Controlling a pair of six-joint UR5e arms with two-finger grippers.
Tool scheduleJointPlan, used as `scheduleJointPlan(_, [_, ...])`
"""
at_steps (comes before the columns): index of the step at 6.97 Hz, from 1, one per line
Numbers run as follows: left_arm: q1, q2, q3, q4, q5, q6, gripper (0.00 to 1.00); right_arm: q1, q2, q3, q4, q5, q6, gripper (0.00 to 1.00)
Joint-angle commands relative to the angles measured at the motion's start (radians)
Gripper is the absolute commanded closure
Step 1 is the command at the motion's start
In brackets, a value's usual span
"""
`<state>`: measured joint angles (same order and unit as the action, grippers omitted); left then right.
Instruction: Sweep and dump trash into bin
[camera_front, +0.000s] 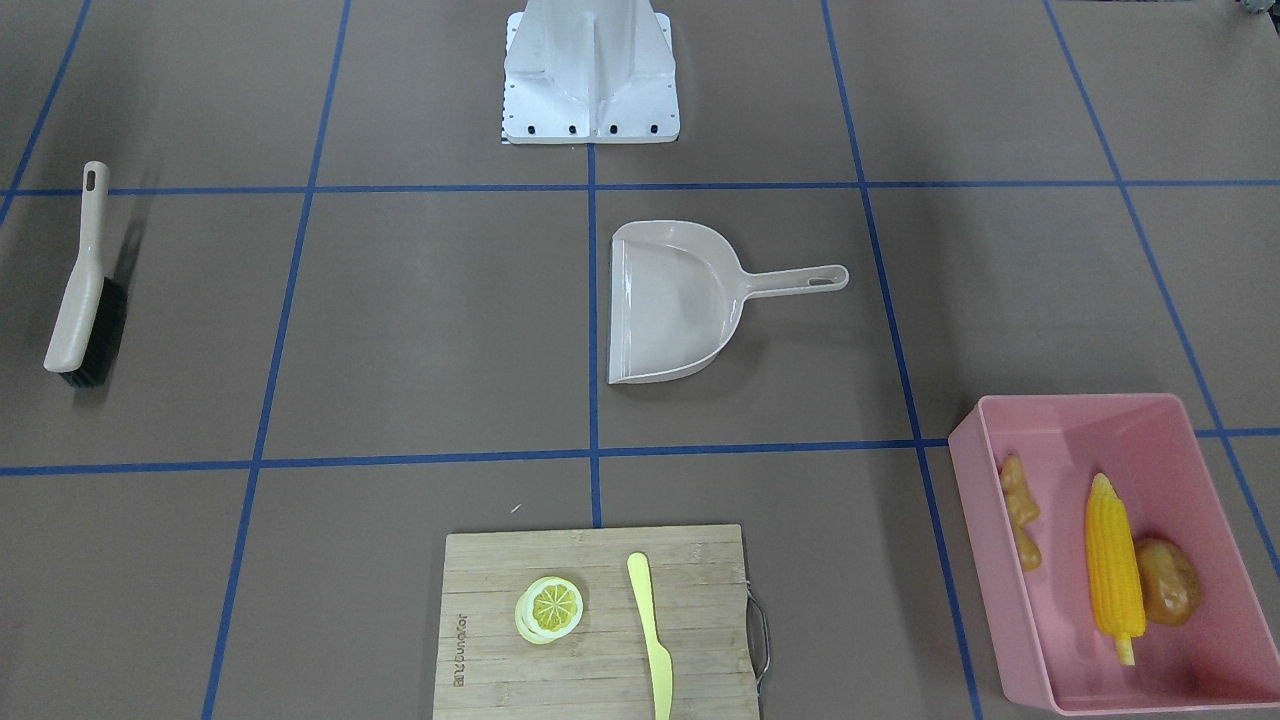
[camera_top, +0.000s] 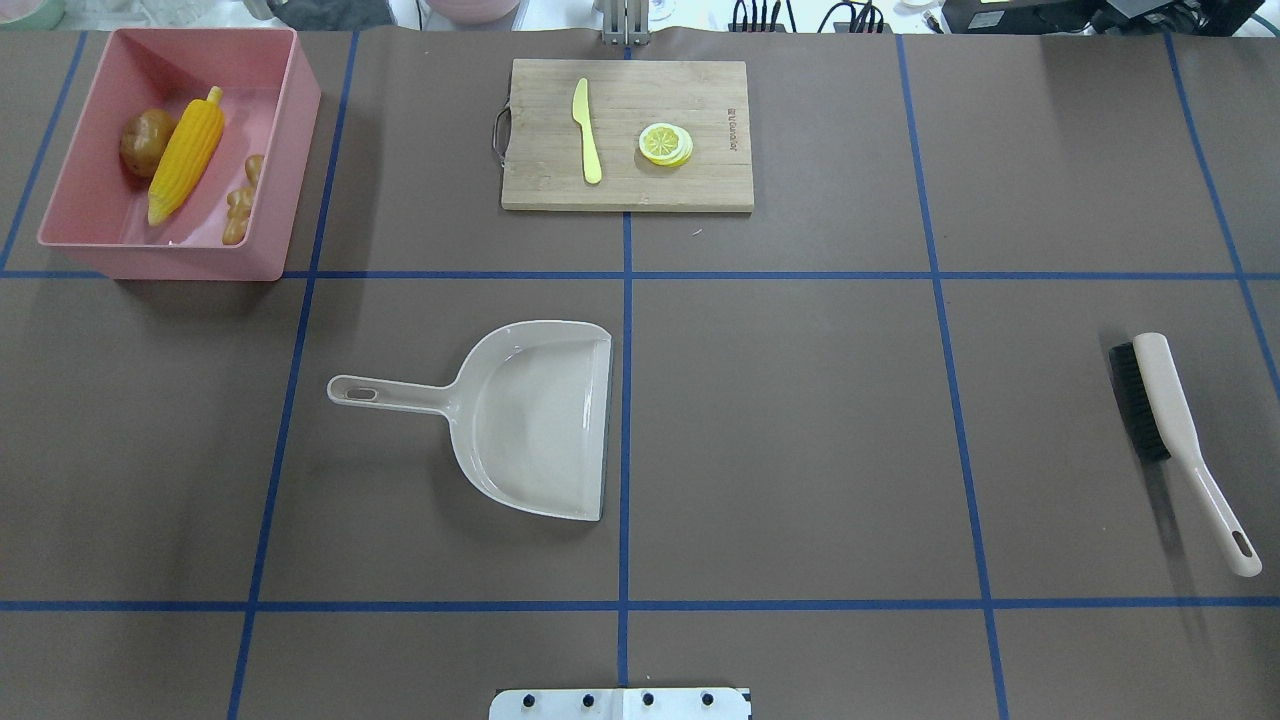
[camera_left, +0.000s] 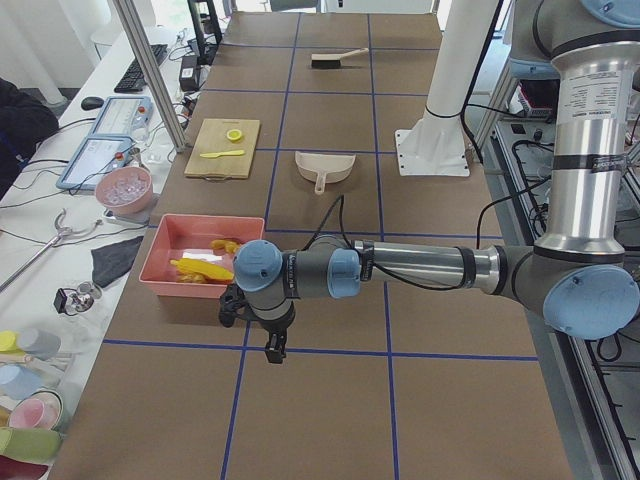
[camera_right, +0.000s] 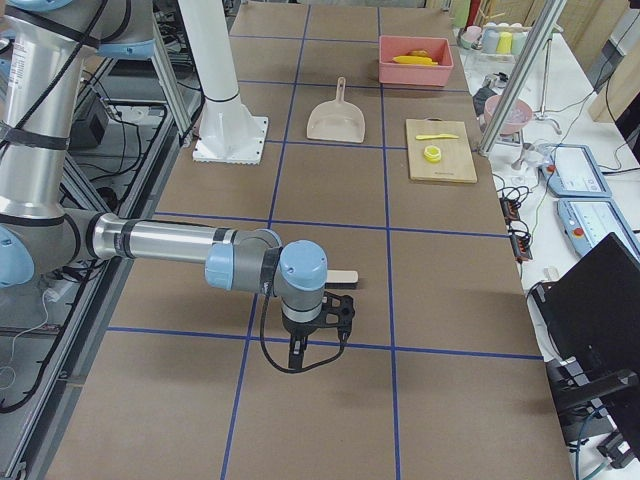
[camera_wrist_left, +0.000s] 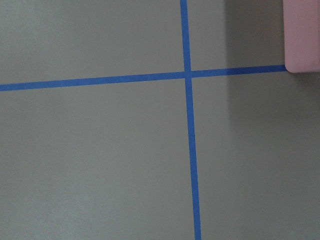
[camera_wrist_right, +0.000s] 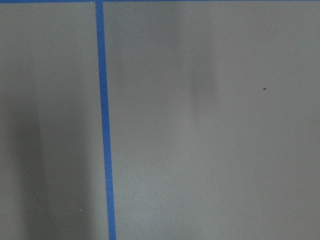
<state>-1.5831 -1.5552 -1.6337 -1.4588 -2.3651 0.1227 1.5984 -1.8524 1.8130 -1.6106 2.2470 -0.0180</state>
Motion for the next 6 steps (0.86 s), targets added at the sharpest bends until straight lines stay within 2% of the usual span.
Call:
scheduleJointPlan(1, [0.0,0.0,-0.002,0.0,0.001,0.0,0.01,0.0,0.004,-0.003,-0.002,0.002,0.001,0.0])
scheduleJointPlan(6, [0.0,0.006,-0.014,0.0,0.001,-0.003,0.01,0.0,0.005,-0.004,0.0,0.002,0.001,0.0])
